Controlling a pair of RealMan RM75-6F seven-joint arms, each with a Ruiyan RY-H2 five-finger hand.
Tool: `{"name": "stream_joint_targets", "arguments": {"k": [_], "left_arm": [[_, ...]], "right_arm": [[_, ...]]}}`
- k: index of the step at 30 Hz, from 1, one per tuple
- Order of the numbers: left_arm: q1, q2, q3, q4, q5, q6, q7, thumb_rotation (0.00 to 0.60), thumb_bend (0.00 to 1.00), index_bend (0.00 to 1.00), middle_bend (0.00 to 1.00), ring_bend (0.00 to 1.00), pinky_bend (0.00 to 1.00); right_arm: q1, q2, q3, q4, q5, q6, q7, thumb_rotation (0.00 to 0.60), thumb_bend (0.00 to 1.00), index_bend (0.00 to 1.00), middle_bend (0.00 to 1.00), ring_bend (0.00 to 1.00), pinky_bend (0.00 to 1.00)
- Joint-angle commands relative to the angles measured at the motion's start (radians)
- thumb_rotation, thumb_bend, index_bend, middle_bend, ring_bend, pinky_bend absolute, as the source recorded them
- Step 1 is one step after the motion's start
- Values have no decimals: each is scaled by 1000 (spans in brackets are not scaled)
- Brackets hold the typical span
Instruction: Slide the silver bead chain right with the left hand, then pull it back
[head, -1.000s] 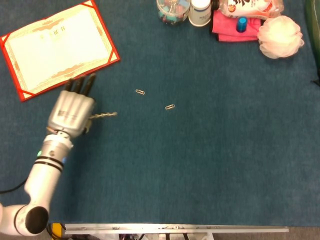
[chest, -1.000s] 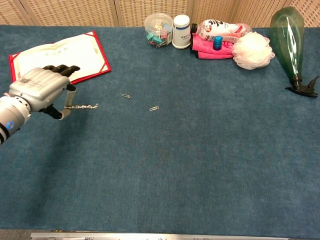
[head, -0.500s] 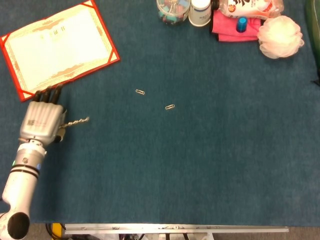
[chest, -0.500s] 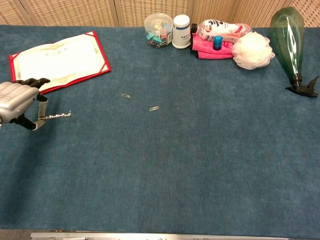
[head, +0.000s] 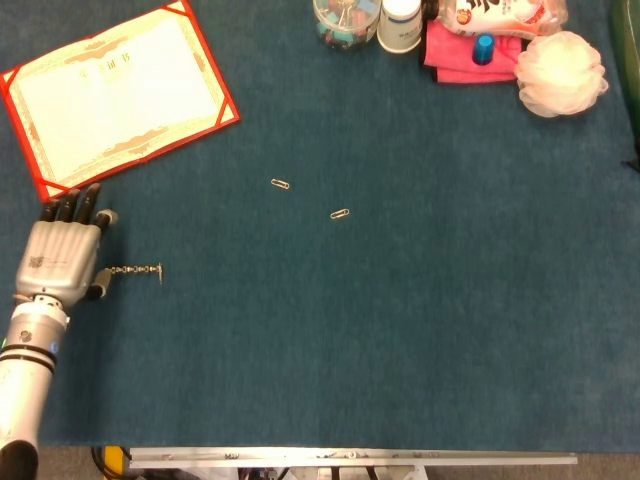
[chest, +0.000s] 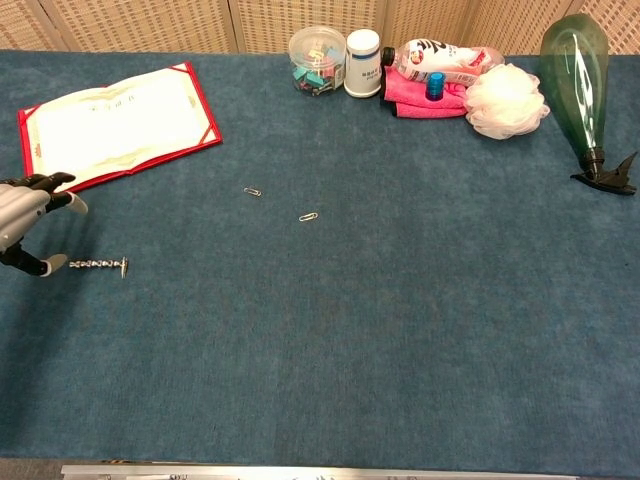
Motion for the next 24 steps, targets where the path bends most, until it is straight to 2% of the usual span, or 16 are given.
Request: {"name": "stream_joint_targets", "arguments": {"k": [1,9,12,18,24], "left_arm": [[41,34,5,-31,67,51,-43,600,332,171,4,19,108],[159,136,62,-121,199,201,-64,600,332,277,26,42,173],[203,162,75,-130,250,241,-108,600,332,309,31,45,188],[278,192,78,-85,345,296,-238,600,332,348,43,48,205],[304,224,71,-74,396,285,-303,600,332,366,61,60,234]], "right_arm": [[2,-2,-2,1,-1,-5,-5,600,616,539,471,421,450],[17,-20,-19,5,-13,-35,-50,600,616,538,471,420,450],[22,-29,-26,5,-17,-47,-75,600,617,539,471,421,450],[30,-42,-38,9,-24,-66,-112,600,617,539,471,420,450],[40,-53,-35,20,7,-96,-126,600,617,539,471,420,450]]}}
